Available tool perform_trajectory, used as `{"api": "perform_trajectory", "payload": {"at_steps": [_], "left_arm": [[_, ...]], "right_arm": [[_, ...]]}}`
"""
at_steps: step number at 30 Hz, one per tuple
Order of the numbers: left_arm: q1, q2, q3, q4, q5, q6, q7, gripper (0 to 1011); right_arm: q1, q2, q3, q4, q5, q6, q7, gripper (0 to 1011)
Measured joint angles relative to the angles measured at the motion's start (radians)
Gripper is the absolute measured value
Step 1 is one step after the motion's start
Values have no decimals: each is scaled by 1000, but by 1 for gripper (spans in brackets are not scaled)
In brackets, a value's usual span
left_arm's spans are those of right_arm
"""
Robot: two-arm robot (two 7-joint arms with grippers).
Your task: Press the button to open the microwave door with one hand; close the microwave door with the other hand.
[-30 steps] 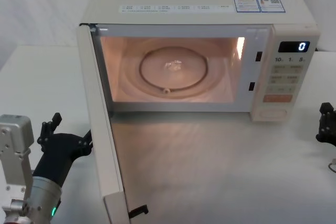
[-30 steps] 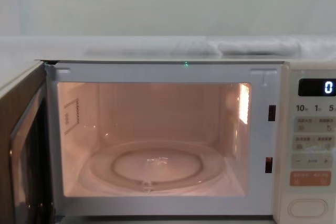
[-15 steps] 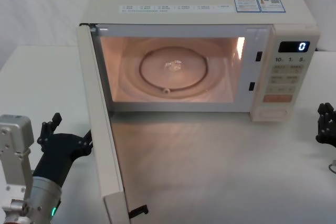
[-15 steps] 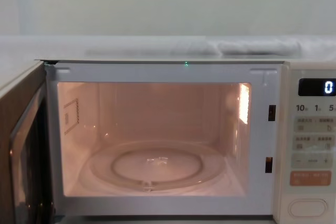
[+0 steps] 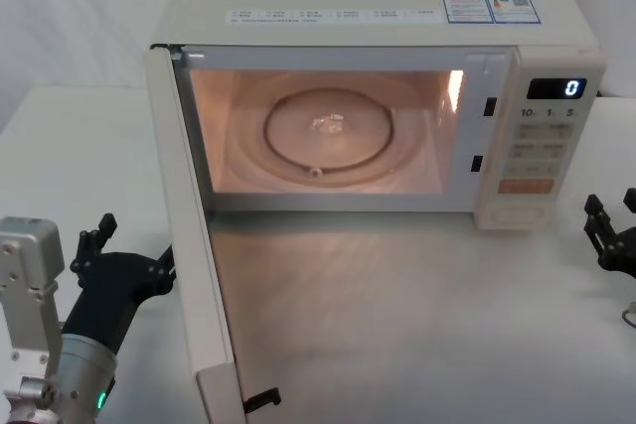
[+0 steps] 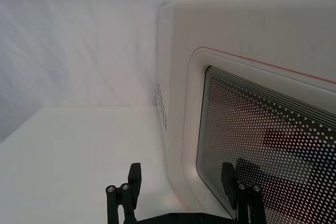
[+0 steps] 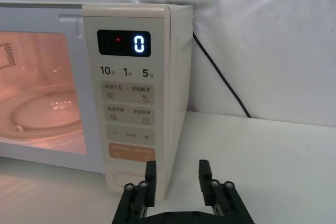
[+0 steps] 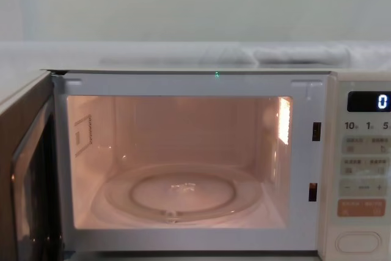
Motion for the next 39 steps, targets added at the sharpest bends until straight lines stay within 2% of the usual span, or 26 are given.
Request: {"api": "perform_trajectory", "payload": {"at_steps": [10,17,39], "left_arm": [[0,0,0,0,0,0,0,1001],[0,0,0,0,0,0,0,1001],[0,0,0,0,0,0,0,1001]], "right_arm": [[1,-1,0,0,-1,1,-1,808],[1,-1,0,0,-2,1,-2,990],[1,-1,0,0,-2,1,-2,1002]]}}
